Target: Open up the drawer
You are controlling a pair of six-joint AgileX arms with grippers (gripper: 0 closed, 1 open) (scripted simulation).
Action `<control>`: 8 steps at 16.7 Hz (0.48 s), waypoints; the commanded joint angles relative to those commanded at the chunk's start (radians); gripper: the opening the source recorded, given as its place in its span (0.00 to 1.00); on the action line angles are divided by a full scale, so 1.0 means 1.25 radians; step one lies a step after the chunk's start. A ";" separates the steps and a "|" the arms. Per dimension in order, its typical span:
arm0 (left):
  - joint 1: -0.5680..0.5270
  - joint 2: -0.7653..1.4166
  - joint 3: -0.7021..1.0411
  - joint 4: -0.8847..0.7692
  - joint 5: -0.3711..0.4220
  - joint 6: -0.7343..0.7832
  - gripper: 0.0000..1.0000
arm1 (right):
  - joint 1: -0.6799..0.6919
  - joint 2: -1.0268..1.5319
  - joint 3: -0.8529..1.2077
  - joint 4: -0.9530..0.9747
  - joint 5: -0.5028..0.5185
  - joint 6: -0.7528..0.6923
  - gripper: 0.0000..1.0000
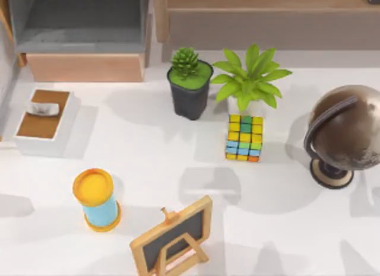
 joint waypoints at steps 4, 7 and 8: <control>0.000 0.000 0.000 0.000 0.000 0.000 0.45 | 0.000 0.000 0.000 0.000 0.000 0.000 1.00; 0.000 0.000 0.000 0.000 0.000 0.000 0.68 | 0.000 0.000 0.000 0.000 0.000 0.000 1.00; 0.000 0.000 0.000 0.000 0.000 0.000 0.75 | 0.000 0.000 0.000 0.000 0.000 0.000 1.00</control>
